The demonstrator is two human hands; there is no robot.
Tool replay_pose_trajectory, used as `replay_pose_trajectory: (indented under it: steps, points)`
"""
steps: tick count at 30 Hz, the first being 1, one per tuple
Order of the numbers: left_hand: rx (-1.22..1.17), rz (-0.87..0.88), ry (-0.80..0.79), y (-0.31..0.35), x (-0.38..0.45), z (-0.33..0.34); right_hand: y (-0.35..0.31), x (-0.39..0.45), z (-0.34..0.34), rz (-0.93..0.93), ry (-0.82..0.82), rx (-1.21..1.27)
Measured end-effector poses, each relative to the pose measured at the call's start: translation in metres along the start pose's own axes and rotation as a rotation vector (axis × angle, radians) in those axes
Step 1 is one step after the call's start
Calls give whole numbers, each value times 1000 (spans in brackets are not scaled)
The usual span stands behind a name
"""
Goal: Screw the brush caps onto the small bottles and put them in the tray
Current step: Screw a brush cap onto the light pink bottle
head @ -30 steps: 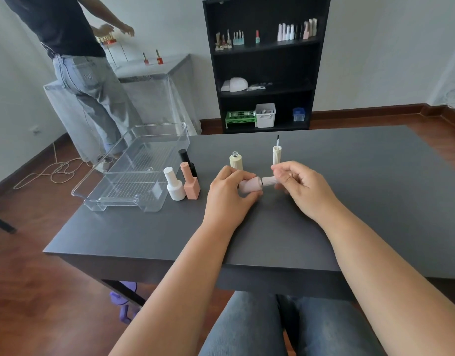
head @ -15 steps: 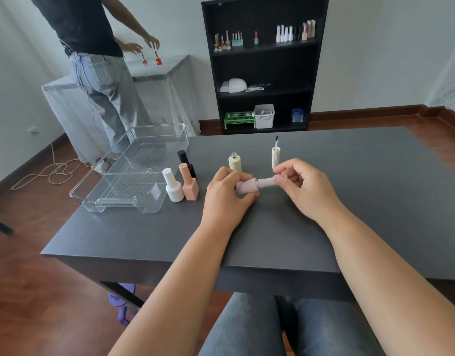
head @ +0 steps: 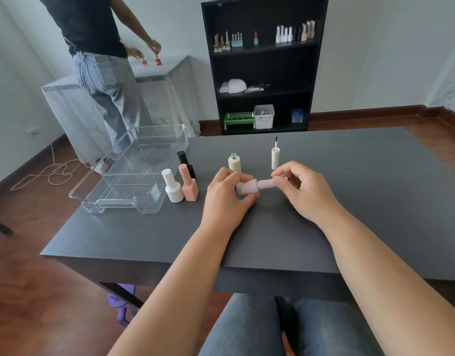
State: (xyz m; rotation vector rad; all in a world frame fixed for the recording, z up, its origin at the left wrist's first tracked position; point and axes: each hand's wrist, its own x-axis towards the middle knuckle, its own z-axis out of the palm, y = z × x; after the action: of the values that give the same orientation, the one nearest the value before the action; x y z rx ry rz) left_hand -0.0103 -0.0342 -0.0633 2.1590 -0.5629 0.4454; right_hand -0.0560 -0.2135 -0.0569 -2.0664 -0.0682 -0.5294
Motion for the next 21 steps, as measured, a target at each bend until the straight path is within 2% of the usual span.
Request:
replay_pose_trajectory:
  steps: [5, 10, 16, 21]
  points:
    - [4, 9, 5, 0, -1, 0, 1, 0, -1, 24, 29, 41]
    - [1, 2, -2, 0, 0, -1, 0, -1, 0, -70, -39, -53]
    - [21, 29, -17, 2, -1, -1, 1, 0, 0, 22, -14, -17]
    - [11, 27, 4, 2, -1, -1, -1, -1, -3, 28, -21, 2]
